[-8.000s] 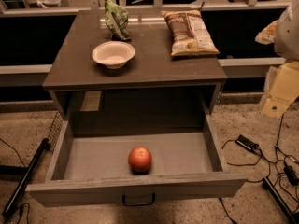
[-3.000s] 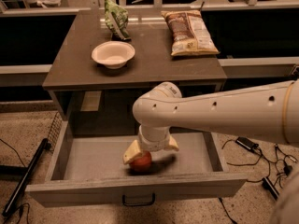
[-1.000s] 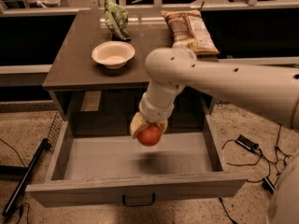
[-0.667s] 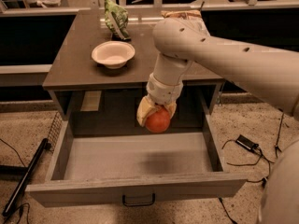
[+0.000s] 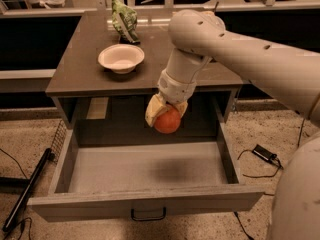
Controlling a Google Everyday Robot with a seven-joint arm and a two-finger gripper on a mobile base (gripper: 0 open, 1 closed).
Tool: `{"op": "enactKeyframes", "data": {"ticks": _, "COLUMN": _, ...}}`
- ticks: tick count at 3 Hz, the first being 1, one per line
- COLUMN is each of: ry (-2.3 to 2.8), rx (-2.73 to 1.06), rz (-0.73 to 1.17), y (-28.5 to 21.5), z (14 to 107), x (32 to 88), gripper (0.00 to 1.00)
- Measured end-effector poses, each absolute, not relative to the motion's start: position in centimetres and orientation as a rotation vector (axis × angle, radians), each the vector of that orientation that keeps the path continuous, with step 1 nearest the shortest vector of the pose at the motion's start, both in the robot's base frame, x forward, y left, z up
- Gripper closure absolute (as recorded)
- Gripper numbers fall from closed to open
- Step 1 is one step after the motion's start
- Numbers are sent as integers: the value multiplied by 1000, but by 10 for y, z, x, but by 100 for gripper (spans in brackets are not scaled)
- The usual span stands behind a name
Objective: Pick apple from top drawer and place on counter
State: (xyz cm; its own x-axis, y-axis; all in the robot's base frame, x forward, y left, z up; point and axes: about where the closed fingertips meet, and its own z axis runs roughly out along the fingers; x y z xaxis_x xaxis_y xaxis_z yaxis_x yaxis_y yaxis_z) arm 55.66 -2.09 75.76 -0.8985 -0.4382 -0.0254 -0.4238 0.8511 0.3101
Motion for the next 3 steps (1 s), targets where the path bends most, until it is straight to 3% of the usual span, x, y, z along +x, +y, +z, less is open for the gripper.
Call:
{"op": "enactKeyframes", "data": {"ticks": 1, "ry": -2962, "rx": 752, "rz": -679, "y": -31, "z": 769, "x": 605, "gripper": 100}}
{"op": "enactKeyframes", "data": {"ticks": 3, "ry": -2982, "rx": 773, "rz": -713, "y": -32, "z": 781, "x": 611, "gripper": 100}}
